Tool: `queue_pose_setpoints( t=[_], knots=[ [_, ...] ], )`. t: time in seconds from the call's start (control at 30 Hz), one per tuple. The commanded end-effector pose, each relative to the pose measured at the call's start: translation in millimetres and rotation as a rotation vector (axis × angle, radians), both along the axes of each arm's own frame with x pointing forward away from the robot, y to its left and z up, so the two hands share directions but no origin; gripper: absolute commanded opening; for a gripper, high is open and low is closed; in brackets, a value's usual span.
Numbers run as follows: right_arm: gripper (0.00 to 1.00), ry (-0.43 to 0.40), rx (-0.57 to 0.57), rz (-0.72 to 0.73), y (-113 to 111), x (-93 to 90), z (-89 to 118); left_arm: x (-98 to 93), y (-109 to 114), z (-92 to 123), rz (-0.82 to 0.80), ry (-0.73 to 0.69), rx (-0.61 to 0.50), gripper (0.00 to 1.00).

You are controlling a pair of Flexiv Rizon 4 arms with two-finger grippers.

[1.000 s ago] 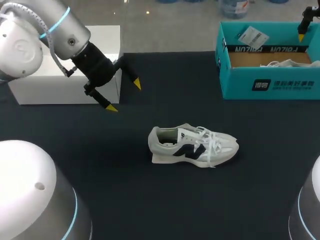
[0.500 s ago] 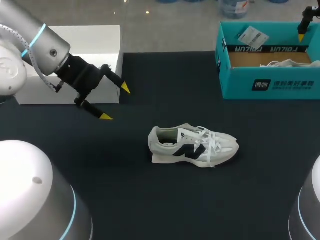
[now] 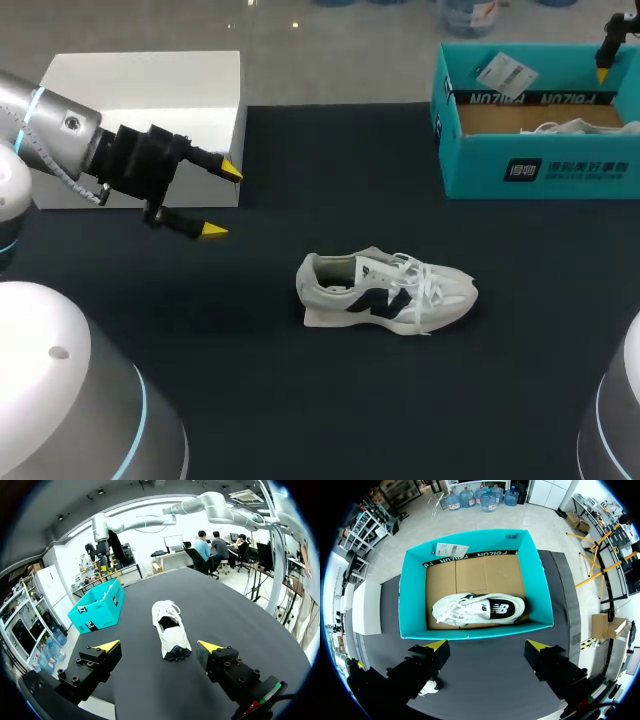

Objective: Take the shoe out of the shoebox, open the shoe tongue, remove and reinsert the insole, then place the shoe into the shoebox

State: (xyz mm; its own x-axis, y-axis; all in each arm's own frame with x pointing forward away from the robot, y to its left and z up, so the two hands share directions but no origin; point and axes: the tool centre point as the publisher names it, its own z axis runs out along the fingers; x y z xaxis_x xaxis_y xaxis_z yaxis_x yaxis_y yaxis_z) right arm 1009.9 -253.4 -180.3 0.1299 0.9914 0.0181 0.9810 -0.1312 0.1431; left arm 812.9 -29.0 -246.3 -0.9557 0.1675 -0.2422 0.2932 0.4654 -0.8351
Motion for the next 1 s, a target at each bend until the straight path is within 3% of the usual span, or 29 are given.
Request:
queue_pose_setpoints(
  t=[0.03,0.23,0.5,1.0],
  knots=[
    [1.0,0.0,-0.001,-0.001,0.3,-0.3,0.1,-4.2,-2.1,-14.1,0.052,-0.012,-0.02,1.0],
    [1.0,0.0,-0.001,-0.001,0.3,-0.3,0.1,-10.6,-8.4,-35.5,0.076,0.006,-0.007,1.0],
    [1.0,0.0,-0.001,-0.001,0.3,-0.3,0.1,-16.6,-26.8,-70.7,0.152,0.133,0.0,1.0],
    [1.0,0.0,-0.001,-0.001,0.3,-0.3,0.1,-14.4,-65.4,-122.0,0.175,0.263,-0.032,1.0]
  ],
)
